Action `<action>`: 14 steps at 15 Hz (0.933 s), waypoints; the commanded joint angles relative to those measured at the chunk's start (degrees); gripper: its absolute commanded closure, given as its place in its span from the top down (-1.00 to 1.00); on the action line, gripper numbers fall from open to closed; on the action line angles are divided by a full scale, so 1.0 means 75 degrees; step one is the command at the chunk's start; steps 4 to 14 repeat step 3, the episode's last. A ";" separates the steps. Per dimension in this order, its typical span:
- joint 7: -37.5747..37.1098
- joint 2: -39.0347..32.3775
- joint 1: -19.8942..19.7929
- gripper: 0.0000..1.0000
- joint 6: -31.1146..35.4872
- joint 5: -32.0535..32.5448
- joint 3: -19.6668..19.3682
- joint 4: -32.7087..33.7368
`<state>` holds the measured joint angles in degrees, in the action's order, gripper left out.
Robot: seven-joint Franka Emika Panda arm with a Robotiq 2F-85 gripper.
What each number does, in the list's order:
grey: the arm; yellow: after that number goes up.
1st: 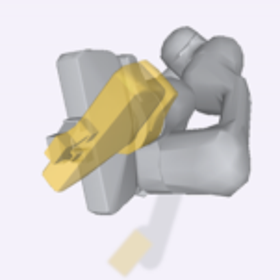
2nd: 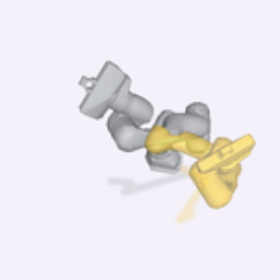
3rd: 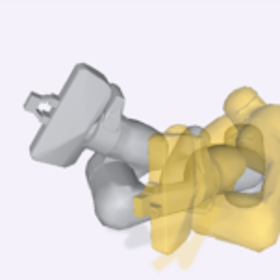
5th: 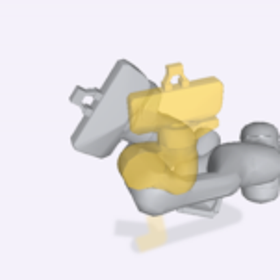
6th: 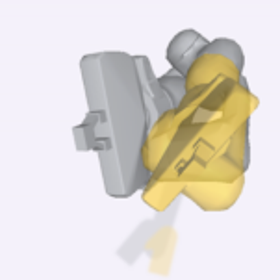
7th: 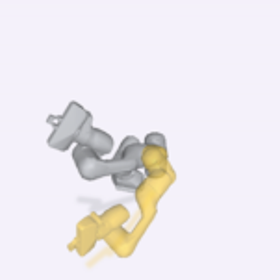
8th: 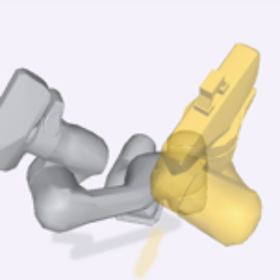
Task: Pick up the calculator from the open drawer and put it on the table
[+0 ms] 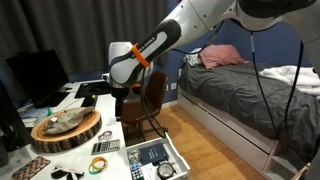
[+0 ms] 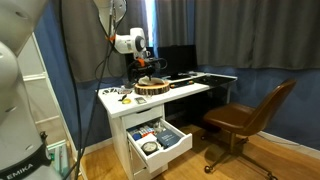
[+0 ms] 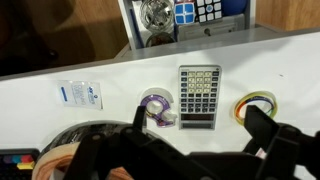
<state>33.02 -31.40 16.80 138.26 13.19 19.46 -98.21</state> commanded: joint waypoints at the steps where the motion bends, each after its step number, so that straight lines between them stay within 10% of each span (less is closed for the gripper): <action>1: 0.0036 0.0085 0.0001 1.00 0.0046 -0.0040 -0.0032 -0.0109; 14: 0.0043 0.0157 -0.0010 1.00 0.0098 -0.0048 -0.0018 -0.0234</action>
